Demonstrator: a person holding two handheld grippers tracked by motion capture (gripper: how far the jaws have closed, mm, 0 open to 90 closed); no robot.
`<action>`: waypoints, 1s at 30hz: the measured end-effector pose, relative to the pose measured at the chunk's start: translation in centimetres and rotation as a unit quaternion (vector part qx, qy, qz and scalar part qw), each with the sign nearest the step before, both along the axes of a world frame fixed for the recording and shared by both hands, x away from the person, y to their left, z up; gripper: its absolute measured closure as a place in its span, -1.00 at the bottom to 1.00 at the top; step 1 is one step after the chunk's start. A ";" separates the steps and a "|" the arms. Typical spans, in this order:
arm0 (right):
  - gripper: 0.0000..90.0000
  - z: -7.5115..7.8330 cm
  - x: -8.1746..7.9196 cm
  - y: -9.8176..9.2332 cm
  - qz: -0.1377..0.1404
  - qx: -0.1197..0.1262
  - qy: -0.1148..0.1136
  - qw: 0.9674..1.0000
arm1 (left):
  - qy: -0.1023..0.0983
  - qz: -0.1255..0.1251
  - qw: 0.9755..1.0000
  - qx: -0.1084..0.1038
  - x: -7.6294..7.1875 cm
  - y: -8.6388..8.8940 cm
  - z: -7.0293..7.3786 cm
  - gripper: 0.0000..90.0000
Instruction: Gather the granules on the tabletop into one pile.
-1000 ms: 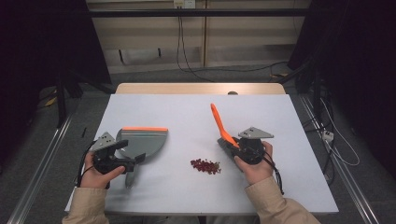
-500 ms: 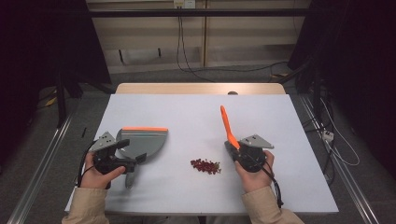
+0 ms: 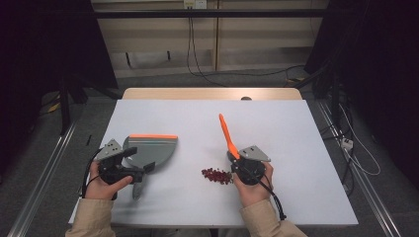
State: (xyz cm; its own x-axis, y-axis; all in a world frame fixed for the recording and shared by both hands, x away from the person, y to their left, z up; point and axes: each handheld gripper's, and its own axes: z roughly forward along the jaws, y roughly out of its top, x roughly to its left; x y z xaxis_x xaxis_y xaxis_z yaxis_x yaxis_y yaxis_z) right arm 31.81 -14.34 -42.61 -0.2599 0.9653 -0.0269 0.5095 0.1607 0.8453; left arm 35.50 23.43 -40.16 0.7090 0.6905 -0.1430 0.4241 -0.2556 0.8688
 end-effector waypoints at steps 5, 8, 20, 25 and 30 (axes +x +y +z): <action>0.59 -0.1 0.3 1.2 0.005 0.010 -0.001 1.000 | 0.001 -0.001 1.000 0.001 0.0 0.0 0.0 -0.84; 0.59 0.0 0.4 2.2 0.011 0.008 0.000 1.000 | 0.000 -0.001 1.000 0.000 0.0 0.0 0.0 -0.84; 0.59 -0.2 1.2 3.5 0.002 0.025 -0.007 1.000 | -0.001 0.001 1.000 0.000 0.0 0.1 0.1 -0.84; 0.59 -0.2 1.7 3.4 0.002 0.039 -0.004 0.999 | 0.000 0.001 1.000 0.001 0.0 0.1 0.0 -0.84; 0.59 -0.2 1.9 3.5 0.003 0.043 -0.007 0.999 | 0.000 0.000 1.000 0.004 0.0 0.1 0.0 -0.84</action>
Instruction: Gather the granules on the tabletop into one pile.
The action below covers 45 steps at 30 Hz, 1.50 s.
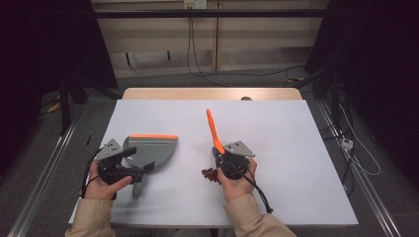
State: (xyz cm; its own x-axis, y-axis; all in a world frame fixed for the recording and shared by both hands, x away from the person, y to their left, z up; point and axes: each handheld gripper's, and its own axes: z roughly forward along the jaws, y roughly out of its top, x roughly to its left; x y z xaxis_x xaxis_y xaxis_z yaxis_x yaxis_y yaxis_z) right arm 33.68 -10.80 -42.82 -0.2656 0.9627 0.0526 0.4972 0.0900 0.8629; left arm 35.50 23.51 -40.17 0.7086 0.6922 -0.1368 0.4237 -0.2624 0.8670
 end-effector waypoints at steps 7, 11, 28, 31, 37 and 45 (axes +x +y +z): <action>0.59 0.3 0.3 -0.6 0.000 0.013 -0.006 1.000 | 0.001 0.002 1.000 0.005 0.0 0.0 -0.1 -0.84; 0.59 0.6 0.3 -1.0 0.005 0.006 -0.010 1.000 | 0.000 0.003 1.000 0.008 0.0 0.0 -0.1 -0.84; 0.59 0.1 0.8 -4.1 0.186 -0.055 -0.019 0.981 | 0.009 0.011 1.000 0.011 -0.3 0.5 -0.5 -0.84; 0.59 0.2 0.7 -4.0 0.219 -0.065 -0.015 0.973 | 0.009 0.011 1.000 0.013 -0.3 0.5 -0.6 -0.84; 0.59 0.4 0.6 -4.0 0.257 -0.064 -0.012 0.964 | 0.012 0.011 1.000 0.018 -0.4 0.5 -0.7 -0.84; 0.59 1.3 0.7 -5.2 0.241 -0.049 -0.031 0.969 | 0.016 0.015 0.999 0.028 -1.0 0.5 -0.7 -0.84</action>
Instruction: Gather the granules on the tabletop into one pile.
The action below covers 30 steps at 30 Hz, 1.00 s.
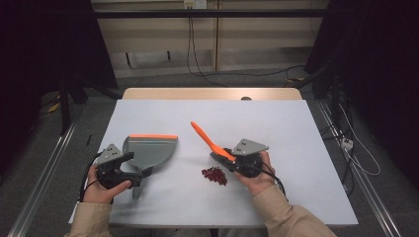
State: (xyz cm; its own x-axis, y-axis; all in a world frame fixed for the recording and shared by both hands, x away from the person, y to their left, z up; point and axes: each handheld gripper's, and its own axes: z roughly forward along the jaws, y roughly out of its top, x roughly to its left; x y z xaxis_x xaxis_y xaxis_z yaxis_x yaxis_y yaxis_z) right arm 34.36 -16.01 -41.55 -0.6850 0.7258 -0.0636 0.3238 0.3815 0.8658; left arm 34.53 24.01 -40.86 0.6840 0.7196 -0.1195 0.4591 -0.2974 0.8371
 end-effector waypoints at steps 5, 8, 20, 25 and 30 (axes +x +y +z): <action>0.59 0.8 0.0 -2.0 -0.003 0.009 -0.008 1.000 | 0.004 -0.004 1.000 -0.004 -0.5 0.2 -0.3 -0.82; 0.59 0.9 -0.1 -3.3 -0.003 0.024 -0.003 1.000 | 0.006 0.000 1.000 0.002 -0.7 0.3 -0.4 -0.82; 0.59 0.6 -0.6 -6.2 -0.027 0.052 0.018 0.998 | 0.021 0.021 0.999 0.033 -0.9 0.3 -1.4 -0.81; 0.59 0.4 -0.7 -6.6 -0.032 0.051 0.024 0.998 | 0.032 0.039 0.998 0.039 -0.7 0.3 -2.0 -0.81; 0.59 0.5 -0.9 -6.9 -0.037 0.056 0.019 0.998 | 0.041 0.049 0.997 0.051 -0.5 0.2 -2.4 -0.80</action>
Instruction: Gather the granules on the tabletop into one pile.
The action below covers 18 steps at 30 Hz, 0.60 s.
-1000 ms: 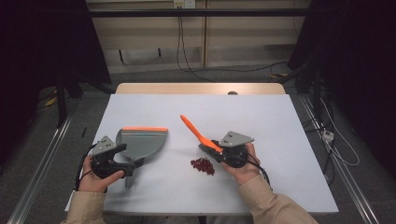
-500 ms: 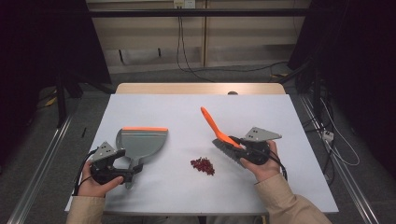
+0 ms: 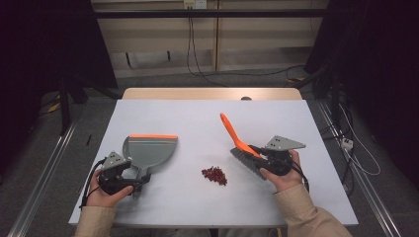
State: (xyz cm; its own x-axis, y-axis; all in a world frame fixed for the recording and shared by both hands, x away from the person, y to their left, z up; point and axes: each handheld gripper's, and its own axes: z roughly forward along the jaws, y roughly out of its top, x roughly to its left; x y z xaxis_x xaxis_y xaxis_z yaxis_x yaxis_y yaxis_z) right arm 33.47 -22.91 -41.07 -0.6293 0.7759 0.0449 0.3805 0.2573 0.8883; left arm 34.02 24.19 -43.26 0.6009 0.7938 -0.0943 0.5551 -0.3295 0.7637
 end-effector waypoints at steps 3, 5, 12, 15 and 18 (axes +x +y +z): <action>0.59 0.0 -0.1 -0.2 -0.004 0.002 -0.002 1.000 | 0.006 0.011 1.000 0.000 0.1 -0.1 -0.1 -0.78; 0.59 0.0 -0.1 -0.2 -0.008 0.003 -0.003 1.000 | 0.007 0.020 1.000 0.006 0.2 -0.2 -0.3 -0.77; 0.59 0.0 -0.2 -0.3 -0.012 0.001 -0.005 1.000 | 0.018 0.049 0.998 0.020 0.3 -0.1 -0.3 -0.67; 0.59 0.0 -0.2 -0.2 -0.011 0.000 -0.007 1.000 | 0.023 0.060 0.998 0.021 0.2 0.0 -0.3 -0.66; 0.59 0.0 -0.3 -0.2 -0.011 -0.003 -0.008 1.000 | 0.030 0.066 0.997 0.024 0.2 0.1 -0.2 -0.55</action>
